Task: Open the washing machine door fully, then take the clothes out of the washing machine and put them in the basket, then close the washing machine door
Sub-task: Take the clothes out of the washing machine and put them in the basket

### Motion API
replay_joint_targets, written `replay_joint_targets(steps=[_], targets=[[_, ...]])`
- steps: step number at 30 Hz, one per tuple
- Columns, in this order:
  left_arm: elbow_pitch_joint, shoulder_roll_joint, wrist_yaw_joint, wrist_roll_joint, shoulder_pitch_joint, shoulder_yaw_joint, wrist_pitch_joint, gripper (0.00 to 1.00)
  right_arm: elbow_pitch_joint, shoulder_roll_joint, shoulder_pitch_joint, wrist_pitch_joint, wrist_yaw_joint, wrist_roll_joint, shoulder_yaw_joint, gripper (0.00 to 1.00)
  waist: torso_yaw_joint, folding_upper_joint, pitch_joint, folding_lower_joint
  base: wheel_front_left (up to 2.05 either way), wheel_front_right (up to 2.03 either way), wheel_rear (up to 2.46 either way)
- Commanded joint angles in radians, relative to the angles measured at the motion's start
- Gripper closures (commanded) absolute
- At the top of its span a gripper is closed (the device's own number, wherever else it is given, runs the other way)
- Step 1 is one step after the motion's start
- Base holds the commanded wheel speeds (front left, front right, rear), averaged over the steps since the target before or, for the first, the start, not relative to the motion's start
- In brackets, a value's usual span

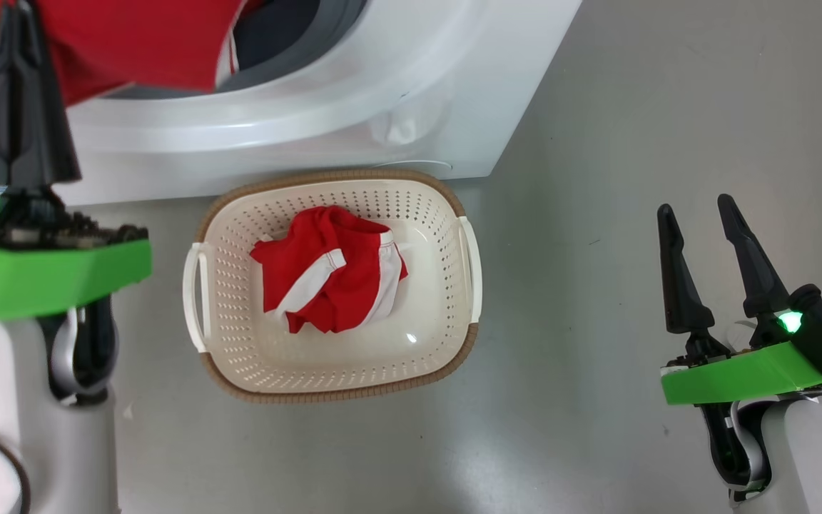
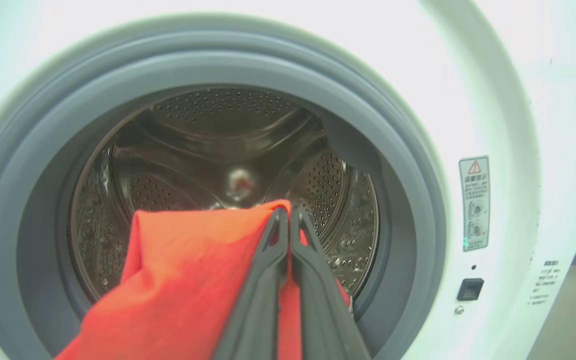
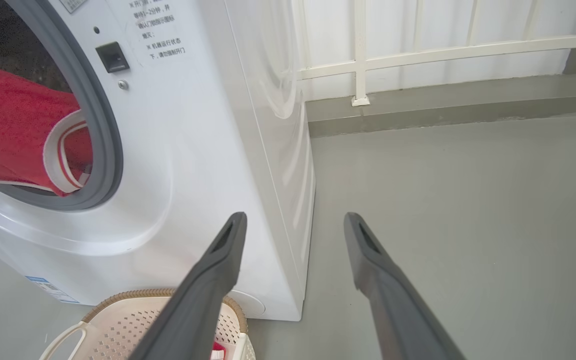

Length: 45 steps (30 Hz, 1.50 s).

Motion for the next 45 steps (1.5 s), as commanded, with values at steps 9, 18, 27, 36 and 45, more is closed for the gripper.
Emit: replay_joint_targets(steps=[9, 18, 27, 36, 45], targets=[[-0.214, 0.005, -0.006, -0.002, 0.123, 0.024, -0.008, 1.0, -0.022, -0.004, 0.03, -0.006, 0.006, -0.016, 0.021, 0.0, 0.002, 0.0, -0.004, 0.0, 0.0, 0.0, 0.0], [-0.074, -0.003, -0.006, -0.013, 0.189, -0.056, -0.008, 1.0, -0.027, -0.004, 0.021, -0.006, 0.006, -0.011, 0.038, 0.0, -0.012, 0.0, 0.024, 0.0, 0.0, 0.0, 0.0], [0.217, 0.018, -0.006, -0.029, 0.153, -0.164, -0.008, 1.0, -0.04, -0.004, 0.0, -0.006, 0.006, 0.0, 0.04, 0.0, -0.043, 0.0, 0.099, 0.0, 0.0, 0.0, 0.0], [0.434, 0.035, -0.006, -0.028, 0.057, -0.224, -0.008, 1.0, -0.054, -0.004, -0.026, -0.006, 0.006, 0.011, 0.044, 0.0, -0.063, 0.0, 0.18, 0.0, 0.0, 0.0, 0.0], [0.651, 0.054, -0.006, -0.036, -0.056, -0.307, -0.008, 1.0, -0.068, -0.004, -0.06, -0.006, 0.006, 0.01, 0.042, 0.0, -0.073, 0.0, 0.268, 0.0, 0.0, 0.0, 0.0]])
